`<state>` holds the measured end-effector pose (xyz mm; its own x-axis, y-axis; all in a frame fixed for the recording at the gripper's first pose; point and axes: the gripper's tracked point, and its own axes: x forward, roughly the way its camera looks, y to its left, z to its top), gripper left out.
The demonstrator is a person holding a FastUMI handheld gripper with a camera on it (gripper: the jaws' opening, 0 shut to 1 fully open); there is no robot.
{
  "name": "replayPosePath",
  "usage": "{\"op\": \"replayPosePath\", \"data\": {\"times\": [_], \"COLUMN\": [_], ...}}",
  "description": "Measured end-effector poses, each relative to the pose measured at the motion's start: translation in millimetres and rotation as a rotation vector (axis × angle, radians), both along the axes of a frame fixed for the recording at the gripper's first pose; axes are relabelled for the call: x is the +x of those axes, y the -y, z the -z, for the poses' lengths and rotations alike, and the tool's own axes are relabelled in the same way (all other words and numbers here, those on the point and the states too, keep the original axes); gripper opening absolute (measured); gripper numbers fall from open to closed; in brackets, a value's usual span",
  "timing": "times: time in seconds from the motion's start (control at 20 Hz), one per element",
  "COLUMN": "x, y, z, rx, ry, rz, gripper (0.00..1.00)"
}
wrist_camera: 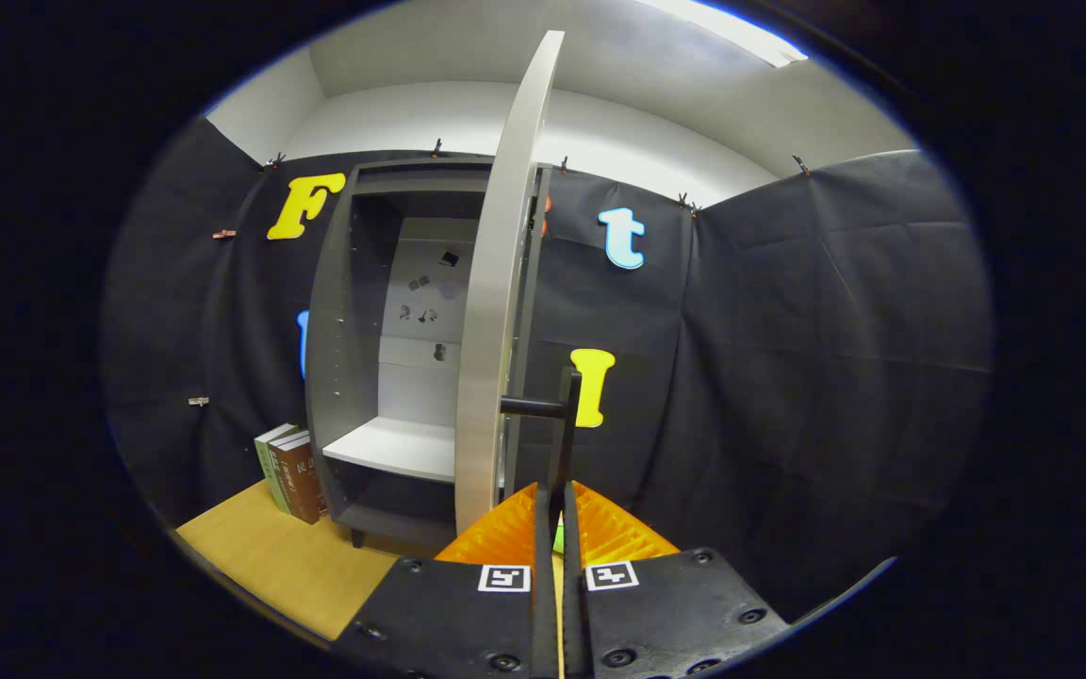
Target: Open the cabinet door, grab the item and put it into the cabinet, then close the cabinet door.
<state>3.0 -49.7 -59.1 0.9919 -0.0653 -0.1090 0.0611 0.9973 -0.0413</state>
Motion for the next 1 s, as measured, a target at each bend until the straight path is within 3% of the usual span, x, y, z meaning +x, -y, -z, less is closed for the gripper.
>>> {"op": "replayPosePath", "data": {"times": [0.2,0.3,0.4,0.5,0.75,0.8,0.95,1.0], "x": [-8.1,-13.3,-19.7,-18.0,-21.0,-19.7,-15.6,-15.6], "y": [5.1,3.1,-13.7,-24.1,-74.8,-77.5,-89.9,-98.7], "z": [-7.1,-19.2,-23.0,-12.9,9.7,18.9,49.2,58.4], "rx": [-0.012,-0.050,-0.023,-0.037,-0.001,0.007,0.033,0.055], "ry": [0.025,0.062,0.081,0.059,-0.009,-0.029,-0.108,-0.140], "rz": [0.022,0.030,-0.012,-0.039,-0.176,-0.153,-0.135,-0.152], "gripper": [0.10,0.05,0.05,0.16,0.17,0.20,0.56,0.54]}}
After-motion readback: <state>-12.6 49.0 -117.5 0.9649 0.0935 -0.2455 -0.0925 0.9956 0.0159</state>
